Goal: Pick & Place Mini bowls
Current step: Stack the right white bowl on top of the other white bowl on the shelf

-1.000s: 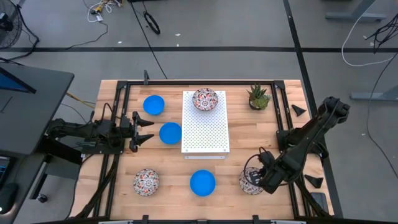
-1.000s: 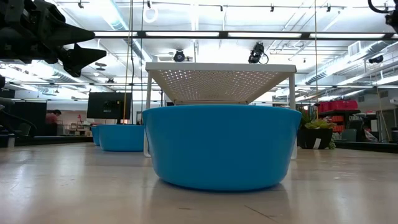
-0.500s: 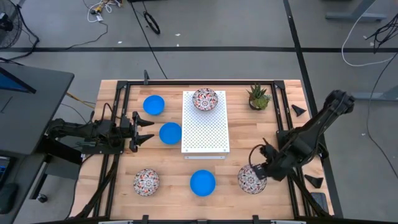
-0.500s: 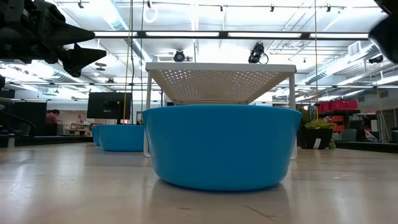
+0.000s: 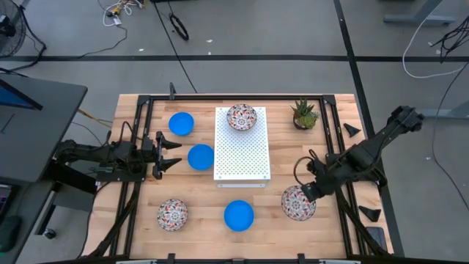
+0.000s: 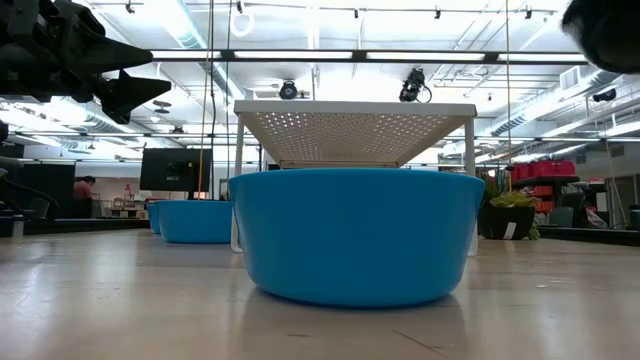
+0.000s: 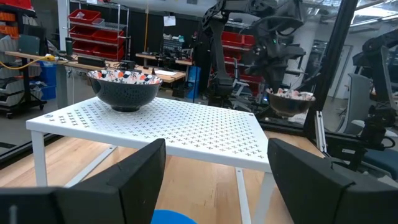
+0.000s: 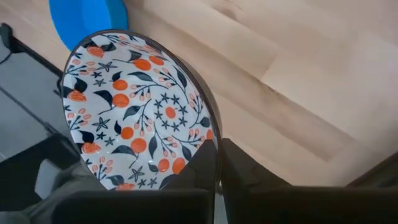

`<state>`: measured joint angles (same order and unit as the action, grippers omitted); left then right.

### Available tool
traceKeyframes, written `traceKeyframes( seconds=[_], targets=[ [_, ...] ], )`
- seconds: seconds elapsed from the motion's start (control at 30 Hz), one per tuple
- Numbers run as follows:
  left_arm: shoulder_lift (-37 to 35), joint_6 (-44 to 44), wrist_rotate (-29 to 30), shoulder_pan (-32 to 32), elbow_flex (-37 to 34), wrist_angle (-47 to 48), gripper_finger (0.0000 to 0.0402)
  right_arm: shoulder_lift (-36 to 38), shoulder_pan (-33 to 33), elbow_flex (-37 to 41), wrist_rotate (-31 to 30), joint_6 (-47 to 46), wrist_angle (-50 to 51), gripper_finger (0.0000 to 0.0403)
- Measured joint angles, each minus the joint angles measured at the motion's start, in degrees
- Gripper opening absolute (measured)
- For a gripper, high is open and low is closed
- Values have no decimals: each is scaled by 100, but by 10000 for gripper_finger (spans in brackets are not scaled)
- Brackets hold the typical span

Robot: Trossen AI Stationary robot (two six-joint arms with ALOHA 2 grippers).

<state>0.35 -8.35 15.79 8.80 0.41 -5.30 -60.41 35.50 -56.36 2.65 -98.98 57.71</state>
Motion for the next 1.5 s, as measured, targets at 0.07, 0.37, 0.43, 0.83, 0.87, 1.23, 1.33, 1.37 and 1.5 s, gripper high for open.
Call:
traceKeyframes(
  seconds=[0.07, 0.37, 0.43, 0.83, 0.87, 1.23, 1.33, 1.37, 1.5],
  targets=[
    [-1, -1, 0, 0, 1, 0, 288, 3, -246, -167, 28, 328, 111, 9],
    [0, 0, 0, 0, 0, 0, 288, -185, -1147, -805, 252, 1599, 1182, 9],
    [-1, 1, 0, 0, -1, 0, 288, -268, -1307, -977, 345, 1922, 1244, 9],
    [1, 1, 0, 0, -1, 0, 288, -1412, -2101, -2846, 450, 4130, 2437, 9],
    [-1, 0, 0, 0, 0, 0, 288, -1534, -2165, -3020, 471, 4317, 2505, 9],
    [0, -1, 0, 0, -1, 0, 288, -2686, -2987, -4404, 1149, 5917, 2765, 9],
    [-1, -1, 2, 0, 1, 0, 288, -2877, -3221, -4615, 1194, 6175, 2833, 9],
    [-1, -1, 0, 0, 1, 0, 288, -2934, -3304, -4684, 1200, 6225, 2874, 9],
    [0, 0, 1, 0, 1, 0, 288, -3174, -3659, -4975, 1260, 6391, 3104, 9]
  ],
)
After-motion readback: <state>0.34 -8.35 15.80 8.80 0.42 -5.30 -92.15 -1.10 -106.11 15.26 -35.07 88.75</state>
